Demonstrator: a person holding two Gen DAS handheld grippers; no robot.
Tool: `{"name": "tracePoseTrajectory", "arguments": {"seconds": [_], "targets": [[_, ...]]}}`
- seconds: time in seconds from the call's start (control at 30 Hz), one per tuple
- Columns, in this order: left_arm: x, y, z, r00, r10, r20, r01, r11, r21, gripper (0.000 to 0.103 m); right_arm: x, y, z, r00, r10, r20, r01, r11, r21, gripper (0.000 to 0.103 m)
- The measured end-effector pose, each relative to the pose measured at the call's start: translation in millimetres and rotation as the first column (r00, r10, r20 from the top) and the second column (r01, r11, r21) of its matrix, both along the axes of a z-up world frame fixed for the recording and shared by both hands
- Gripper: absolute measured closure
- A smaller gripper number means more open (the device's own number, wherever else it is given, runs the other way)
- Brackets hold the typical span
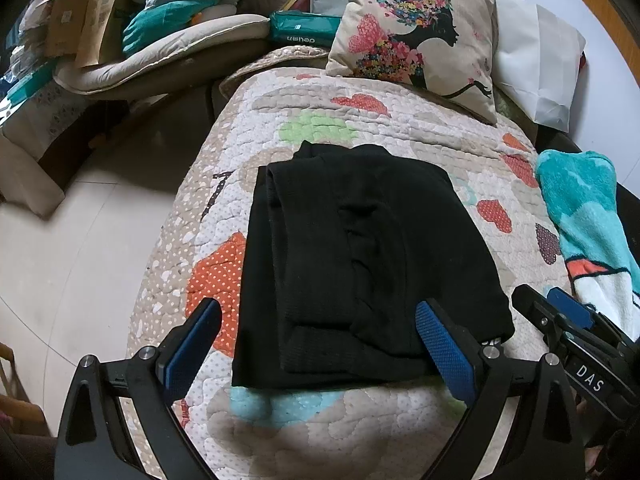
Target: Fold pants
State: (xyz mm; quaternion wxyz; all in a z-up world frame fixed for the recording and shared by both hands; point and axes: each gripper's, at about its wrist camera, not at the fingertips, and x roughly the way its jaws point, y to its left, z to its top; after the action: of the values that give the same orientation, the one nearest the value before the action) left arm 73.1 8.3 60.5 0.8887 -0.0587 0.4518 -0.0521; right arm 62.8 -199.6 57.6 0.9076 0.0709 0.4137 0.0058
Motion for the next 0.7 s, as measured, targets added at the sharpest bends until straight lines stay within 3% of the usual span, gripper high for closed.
{"name": "tracePoseTrajectory", "arguments": {"seconds": [0.7], "targets": [[-2.2, -2.5, 5.0, 1.000, -0.009, 0.024, 0.009, 1.000, 0.014, 0.006, 0.7, -3.4, 0.0, 1.000, -0.002, 0.000, 0.002, 1.000, 0.002, 0.025]]}}
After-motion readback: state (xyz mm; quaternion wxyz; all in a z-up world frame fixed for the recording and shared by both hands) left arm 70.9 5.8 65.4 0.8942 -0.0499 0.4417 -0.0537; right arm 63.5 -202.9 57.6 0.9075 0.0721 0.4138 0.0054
